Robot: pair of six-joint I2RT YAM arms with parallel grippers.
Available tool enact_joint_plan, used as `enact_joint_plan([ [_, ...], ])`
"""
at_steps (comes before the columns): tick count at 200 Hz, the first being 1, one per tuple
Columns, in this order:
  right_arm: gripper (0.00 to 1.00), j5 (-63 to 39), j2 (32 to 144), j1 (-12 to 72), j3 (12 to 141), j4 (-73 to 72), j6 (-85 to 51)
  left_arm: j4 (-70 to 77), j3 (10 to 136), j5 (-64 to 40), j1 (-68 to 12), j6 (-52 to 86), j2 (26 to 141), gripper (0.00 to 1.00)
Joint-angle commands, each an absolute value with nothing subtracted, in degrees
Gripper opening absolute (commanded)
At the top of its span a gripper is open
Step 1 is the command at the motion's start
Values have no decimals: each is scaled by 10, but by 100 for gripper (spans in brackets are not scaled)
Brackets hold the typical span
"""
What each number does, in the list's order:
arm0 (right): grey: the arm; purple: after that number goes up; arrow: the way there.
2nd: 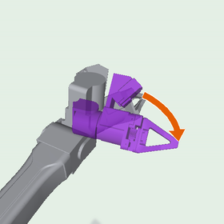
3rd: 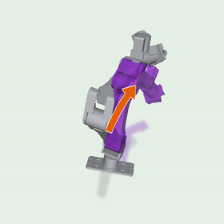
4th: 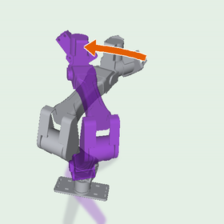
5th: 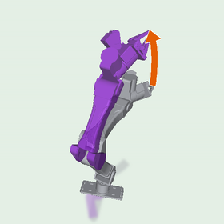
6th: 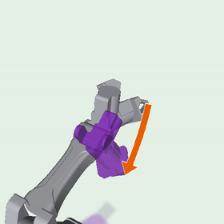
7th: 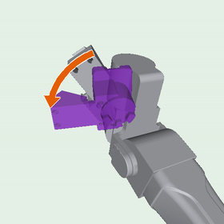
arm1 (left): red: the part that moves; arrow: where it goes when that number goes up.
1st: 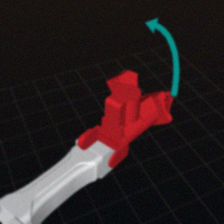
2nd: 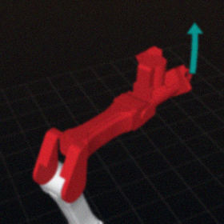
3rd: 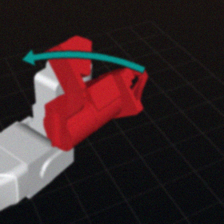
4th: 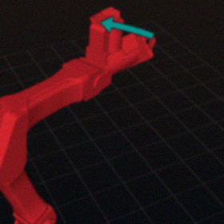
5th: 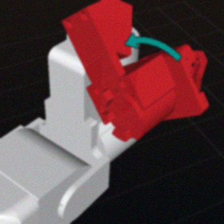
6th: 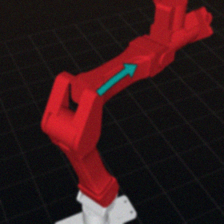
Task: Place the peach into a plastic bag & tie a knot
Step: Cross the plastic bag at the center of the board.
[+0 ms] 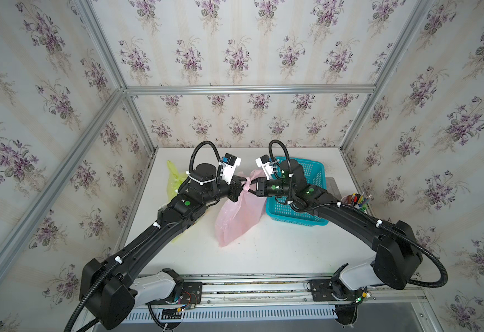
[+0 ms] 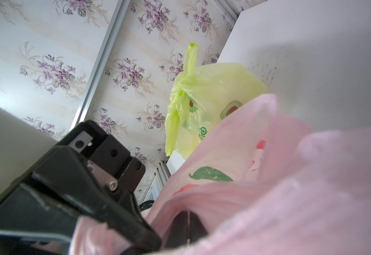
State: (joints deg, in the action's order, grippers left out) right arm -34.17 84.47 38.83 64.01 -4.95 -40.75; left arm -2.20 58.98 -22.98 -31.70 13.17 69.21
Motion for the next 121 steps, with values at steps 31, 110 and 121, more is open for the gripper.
enact_joint_plan([
  [31, 0, -319, 851, 387, 642, -126, -442, -53, 603, -223, -317, 128, 693, 12],
  [110, 0, -351, 865, 387, 642, -142, -450, -124, 625, -173, -312, 117, 692, 46],
  [121, 0, -352, 866, 387, 643, -140, -450, -138, 630, -167, -310, 114, 690, 46],
])
